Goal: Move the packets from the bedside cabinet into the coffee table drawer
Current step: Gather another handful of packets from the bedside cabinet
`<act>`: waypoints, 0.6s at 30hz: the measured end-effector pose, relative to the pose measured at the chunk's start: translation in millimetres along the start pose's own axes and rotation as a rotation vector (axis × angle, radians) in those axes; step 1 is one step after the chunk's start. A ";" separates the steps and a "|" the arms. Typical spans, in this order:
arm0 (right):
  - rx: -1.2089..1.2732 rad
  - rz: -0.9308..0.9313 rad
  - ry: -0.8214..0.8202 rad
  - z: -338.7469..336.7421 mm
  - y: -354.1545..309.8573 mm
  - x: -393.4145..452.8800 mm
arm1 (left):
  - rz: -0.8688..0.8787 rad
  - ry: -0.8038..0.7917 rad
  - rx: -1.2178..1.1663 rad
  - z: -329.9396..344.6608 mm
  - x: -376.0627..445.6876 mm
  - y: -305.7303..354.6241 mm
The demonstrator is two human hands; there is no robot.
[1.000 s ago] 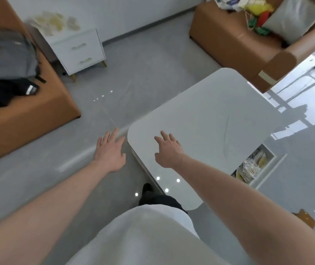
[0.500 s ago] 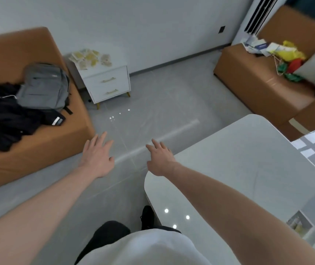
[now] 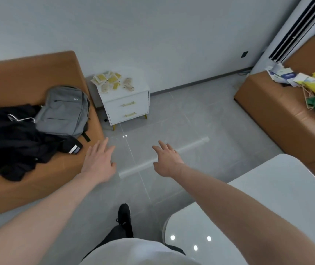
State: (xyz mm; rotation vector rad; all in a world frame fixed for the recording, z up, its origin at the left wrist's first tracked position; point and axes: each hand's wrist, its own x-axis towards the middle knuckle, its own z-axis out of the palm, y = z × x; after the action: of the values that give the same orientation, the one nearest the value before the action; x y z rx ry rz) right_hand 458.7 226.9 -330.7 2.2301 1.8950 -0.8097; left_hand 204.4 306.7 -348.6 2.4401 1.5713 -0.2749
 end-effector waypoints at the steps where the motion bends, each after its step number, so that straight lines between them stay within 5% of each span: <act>1: 0.008 0.011 0.002 -7.8 -5.8 15.7 | 0.003 -0.006 0.008 -5.6 17.2 -10.8; 18: 0.079 0.124 0.024 -114.4 0.8 238.6 | 0.100 -0.098 0.037 -75.1 290.5 -64.8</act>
State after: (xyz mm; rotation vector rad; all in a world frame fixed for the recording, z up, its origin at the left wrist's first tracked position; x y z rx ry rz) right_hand 516.1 485.0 -342.2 2.3864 1.7425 -0.8561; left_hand 266.6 606.9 -362.8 2.4825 1.4118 -0.4028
